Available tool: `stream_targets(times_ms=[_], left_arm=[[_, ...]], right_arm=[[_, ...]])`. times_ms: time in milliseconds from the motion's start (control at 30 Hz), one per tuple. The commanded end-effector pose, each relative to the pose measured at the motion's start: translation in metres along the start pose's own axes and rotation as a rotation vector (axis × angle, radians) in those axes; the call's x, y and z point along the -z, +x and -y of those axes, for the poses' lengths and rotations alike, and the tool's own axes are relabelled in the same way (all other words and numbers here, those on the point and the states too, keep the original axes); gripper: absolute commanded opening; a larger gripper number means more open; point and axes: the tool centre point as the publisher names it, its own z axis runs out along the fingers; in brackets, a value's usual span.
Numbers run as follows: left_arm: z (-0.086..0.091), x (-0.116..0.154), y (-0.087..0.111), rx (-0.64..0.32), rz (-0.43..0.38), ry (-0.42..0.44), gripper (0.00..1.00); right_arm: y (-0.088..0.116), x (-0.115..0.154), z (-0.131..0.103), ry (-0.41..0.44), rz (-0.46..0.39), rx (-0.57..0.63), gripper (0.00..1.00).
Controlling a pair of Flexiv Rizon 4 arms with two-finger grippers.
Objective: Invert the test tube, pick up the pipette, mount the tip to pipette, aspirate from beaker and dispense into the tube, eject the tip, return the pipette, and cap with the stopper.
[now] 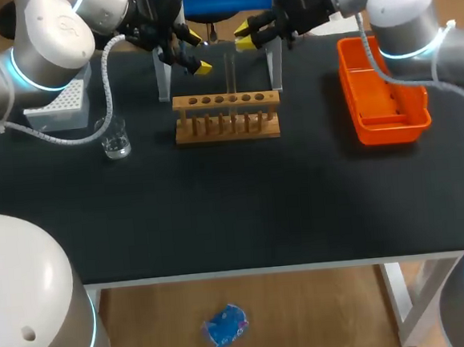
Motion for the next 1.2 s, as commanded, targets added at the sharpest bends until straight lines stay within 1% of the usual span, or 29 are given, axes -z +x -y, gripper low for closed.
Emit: stream_targets(times_ms=[33,800,1200], left_arm=[[-0.001,-0.001,-0.001,-0.001,-0.002,0.001,1.0],[-0.001,-0.001,-0.001,-0.001,-0.002,0.001,1.0],[-0.001,-0.001,-0.001,-0.001,-0.002,0.001,1.0]], right_arm=[[-0.008,-0.007,0.001,0.001,-0.022,0.003,0.0],[-0.016,-0.023,0.004,0.003,-0.061,-0.026,0.0],[-0.016,-0.026,0.007,0.011,-0.076,-0.039,0.0]])
